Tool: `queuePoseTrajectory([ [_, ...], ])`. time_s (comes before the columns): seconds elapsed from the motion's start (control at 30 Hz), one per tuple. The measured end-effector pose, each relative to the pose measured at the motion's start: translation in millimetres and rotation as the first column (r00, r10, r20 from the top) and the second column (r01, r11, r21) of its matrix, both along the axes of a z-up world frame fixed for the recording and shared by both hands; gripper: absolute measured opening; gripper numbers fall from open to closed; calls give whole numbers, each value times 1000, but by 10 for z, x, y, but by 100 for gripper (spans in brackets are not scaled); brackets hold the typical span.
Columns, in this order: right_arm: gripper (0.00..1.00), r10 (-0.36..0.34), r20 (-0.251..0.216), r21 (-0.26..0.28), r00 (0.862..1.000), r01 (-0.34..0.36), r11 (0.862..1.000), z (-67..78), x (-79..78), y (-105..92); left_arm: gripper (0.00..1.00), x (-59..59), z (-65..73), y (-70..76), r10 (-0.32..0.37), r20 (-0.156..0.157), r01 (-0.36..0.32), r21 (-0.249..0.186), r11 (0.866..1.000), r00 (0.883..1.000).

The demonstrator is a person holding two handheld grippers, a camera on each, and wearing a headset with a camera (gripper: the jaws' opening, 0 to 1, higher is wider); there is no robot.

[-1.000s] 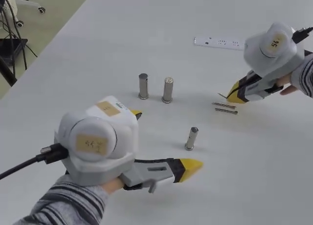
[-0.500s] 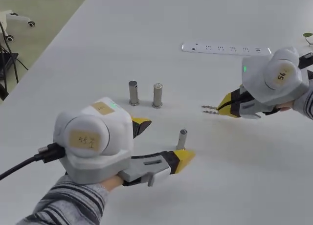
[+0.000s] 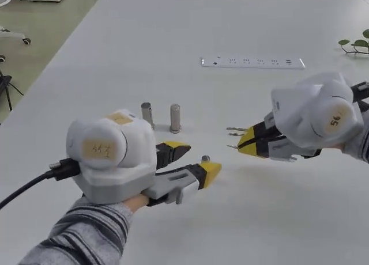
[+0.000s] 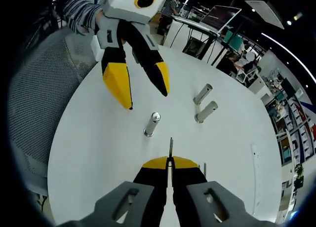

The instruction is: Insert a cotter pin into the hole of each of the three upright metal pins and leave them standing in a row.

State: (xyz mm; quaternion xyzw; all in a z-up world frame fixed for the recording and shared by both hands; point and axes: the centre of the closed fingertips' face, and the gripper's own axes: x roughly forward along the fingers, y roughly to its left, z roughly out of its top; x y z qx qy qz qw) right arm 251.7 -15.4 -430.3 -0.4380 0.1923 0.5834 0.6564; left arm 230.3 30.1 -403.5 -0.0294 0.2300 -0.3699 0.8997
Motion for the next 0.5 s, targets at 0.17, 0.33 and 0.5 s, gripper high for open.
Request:
queuePoseTrajectory([
  [0.17,0,47,32,16,998,-47,999,94,-122,85,27,10,15,-31,16,-41,-18,-51,999,999],
  [0.33,0,83,58,21,995,-85,996,159,-224,145,19,1,55,-48,36,-89,-48,-141,989,995],
  [0.5,0,108,71,37,992,-110,993,217,-303,194,15,-28,82,-79,36,-127,-60,-194,979,991],
])
